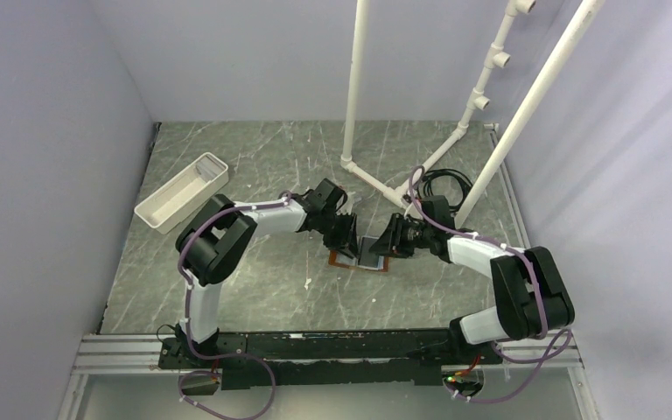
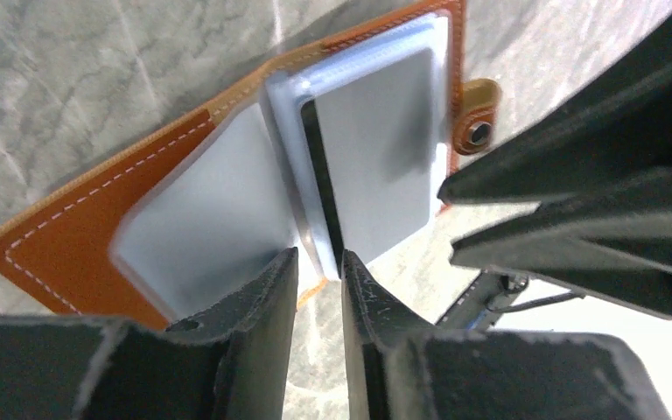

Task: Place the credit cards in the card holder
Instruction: Insert the credit card into the card holder.

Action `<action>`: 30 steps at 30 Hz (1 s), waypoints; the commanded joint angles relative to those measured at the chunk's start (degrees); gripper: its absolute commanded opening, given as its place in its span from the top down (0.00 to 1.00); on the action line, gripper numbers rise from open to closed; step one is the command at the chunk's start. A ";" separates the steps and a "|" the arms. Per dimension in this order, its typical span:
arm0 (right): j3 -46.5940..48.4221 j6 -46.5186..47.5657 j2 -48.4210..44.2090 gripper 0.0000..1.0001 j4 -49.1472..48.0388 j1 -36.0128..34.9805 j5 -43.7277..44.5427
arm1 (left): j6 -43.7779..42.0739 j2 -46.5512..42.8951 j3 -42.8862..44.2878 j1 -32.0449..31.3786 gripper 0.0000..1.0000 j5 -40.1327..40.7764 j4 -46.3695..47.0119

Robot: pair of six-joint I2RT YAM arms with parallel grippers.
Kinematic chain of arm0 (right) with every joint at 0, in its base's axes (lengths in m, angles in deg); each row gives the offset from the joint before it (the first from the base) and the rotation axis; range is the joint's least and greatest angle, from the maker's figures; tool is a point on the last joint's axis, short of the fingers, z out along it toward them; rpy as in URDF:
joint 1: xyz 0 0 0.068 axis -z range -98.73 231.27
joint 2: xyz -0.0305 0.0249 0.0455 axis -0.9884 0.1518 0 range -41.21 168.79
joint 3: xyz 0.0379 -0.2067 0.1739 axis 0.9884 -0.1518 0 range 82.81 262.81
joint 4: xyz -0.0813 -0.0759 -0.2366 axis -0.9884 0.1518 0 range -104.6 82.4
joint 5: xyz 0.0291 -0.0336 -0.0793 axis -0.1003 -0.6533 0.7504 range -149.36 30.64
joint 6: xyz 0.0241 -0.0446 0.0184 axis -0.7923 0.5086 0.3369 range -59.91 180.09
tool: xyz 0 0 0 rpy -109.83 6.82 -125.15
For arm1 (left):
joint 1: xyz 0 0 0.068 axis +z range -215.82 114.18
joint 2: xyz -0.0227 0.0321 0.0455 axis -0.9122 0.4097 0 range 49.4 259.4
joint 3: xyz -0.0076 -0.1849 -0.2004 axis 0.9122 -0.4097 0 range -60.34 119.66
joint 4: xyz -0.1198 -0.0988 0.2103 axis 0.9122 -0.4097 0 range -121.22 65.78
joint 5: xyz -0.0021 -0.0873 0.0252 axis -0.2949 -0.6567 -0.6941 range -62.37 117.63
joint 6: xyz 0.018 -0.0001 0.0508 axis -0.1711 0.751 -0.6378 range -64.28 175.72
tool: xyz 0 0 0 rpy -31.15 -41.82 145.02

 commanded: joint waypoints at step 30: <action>1.01 6.48 0.87 0.62 5.44 2.74 2.99 | 3.21 3.83 -0.76 1.67 1.00 -5.23 8.30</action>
